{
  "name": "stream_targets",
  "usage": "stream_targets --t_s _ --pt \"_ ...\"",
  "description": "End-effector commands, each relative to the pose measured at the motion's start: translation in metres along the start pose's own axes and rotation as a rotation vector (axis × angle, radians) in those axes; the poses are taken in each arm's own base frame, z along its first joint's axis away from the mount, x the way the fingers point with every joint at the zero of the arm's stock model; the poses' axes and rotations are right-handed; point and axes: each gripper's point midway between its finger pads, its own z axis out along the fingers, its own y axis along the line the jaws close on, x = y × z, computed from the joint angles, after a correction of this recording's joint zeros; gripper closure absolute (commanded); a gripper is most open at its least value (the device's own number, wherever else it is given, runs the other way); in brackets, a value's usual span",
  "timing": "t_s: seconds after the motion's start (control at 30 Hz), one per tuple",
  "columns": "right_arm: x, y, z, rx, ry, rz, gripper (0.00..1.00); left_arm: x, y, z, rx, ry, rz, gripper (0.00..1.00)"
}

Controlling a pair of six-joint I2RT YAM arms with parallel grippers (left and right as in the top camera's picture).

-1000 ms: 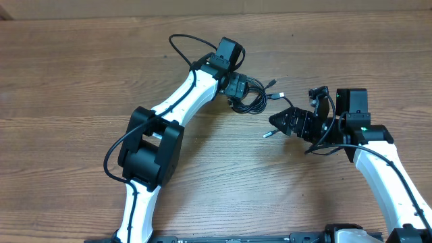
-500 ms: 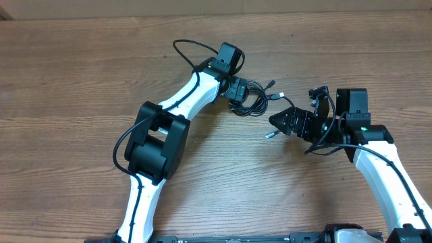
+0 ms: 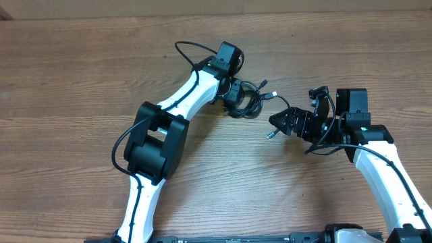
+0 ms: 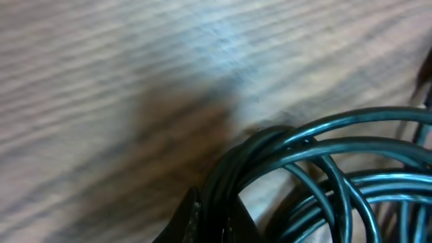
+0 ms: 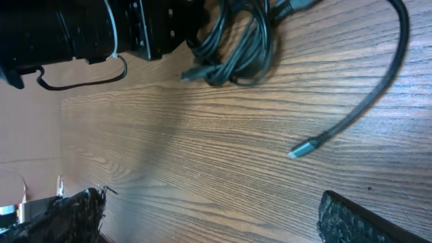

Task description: Untangle cables

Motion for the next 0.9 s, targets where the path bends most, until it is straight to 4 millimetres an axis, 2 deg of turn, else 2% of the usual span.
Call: stream_targets --t_s 0.0,0.2,0.33,0.43,0.5,0.63,0.67,0.7,0.73,0.8,0.87 --pt "0.002 0.000 0.002 -0.002 0.006 -0.004 0.00 0.036 -0.031 0.013 0.182 0.141 -0.006 0.96" --pt "0.011 -0.001 0.002 -0.001 0.040 0.037 0.00 0.045 -0.058 -0.008 0.436 0.236 -0.139 0.96" --pt "0.020 0.012 0.000 -0.080 0.085 0.069 0.01 0.039 -0.074 -0.033 0.669 0.304 -0.297 0.96" --pt "0.022 0.008 0.001 -0.054 0.087 0.076 0.05 0.034 -0.075 -0.045 0.763 0.328 -0.359 0.96" --pt "0.021 0.006 0.001 -0.042 0.084 0.076 0.10 0.032 -0.067 -0.046 0.768 0.323 -0.377 0.96" --pt "0.020 0.005 0.001 -0.040 0.080 0.073 0.25 0.029 -0.058 -0.053 0.814 0.332 -0.414 0.96" --pt "0.020 0.006 0.001 -0.041 0.078 0.071 0.32 0.028 -0.057 -0.055 0.830 0.334 -0.419 0.96" --pt "0.019 0.006 0.001 -0.043 0.074 0.067 0.50 0.028 -0.056 -0.056 0.834 0.333 -0.421 0.96" --pt "0.017 0.006 0.001 -0.044 0.069 0.064 0.59 0.028 -0.056 -0.056 0.833 0.335 -0.422 0.96" --pt "0.015 0.007 0.001 -0.048 0.061 0.056 0.66 0.029 -0.056 -0.056 0.834 0.338 -0.423 0.96" --pt "0.013 0.008 0.001 -0.051 0.052 0.053 0.65 0.029 -0.061 -0.059 0.856 0.341 -0.408 0.96"
